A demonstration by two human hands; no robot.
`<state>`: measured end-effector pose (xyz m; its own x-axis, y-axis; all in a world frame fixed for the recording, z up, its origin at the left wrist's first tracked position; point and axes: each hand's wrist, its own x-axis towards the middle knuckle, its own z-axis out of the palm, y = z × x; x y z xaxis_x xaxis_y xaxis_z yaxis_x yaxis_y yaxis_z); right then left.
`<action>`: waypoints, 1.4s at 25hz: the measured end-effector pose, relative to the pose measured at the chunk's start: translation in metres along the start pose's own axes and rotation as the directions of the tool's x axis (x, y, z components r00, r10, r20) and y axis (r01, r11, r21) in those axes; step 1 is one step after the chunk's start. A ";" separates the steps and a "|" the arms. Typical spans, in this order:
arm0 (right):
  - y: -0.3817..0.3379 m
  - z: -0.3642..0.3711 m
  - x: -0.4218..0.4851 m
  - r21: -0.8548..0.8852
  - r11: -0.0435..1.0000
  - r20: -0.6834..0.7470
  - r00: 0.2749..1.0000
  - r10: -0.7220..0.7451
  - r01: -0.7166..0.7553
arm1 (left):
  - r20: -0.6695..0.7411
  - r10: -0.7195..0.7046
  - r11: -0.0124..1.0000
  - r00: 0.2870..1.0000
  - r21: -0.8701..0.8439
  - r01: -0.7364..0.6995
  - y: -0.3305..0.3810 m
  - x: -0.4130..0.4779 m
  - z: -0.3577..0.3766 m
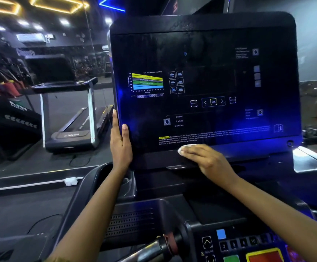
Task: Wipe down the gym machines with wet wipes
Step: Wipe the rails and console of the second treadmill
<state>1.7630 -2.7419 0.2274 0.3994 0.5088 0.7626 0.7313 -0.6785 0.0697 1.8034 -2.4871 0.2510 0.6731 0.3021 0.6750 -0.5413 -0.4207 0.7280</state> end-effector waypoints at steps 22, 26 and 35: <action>0.033 -0.039 -0.056 -0.086 0.968 0.070 0.967 0.243 -0.237 | 0.418 0.471 0.458 0.777 0.637 -0.620 -0.003 -0.051 0.038; 0.056 -0.063 -0.074 -0.141 0.918 -0.002 0.927 0.374 -0.371 | 0.402 0.485 0.441 0.777 0.654 -0.614 -0.004 -0.051 0.039; 0.025 -0.033 0.034 0.204 0.930 -0.245 0.904 0.350 -0.305 | 0.285 0.499 0.582 0.818 0.590 -0.560 0.023 -0.028 0.026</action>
<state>1.7769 -2.7591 0.2762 0.4816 0.0922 0.8715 0.6710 -0.6785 -0.2990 1.7853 -2.5277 0.2460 0.4241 -0.2064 0.8818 -0.3947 -0.9185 -0.0251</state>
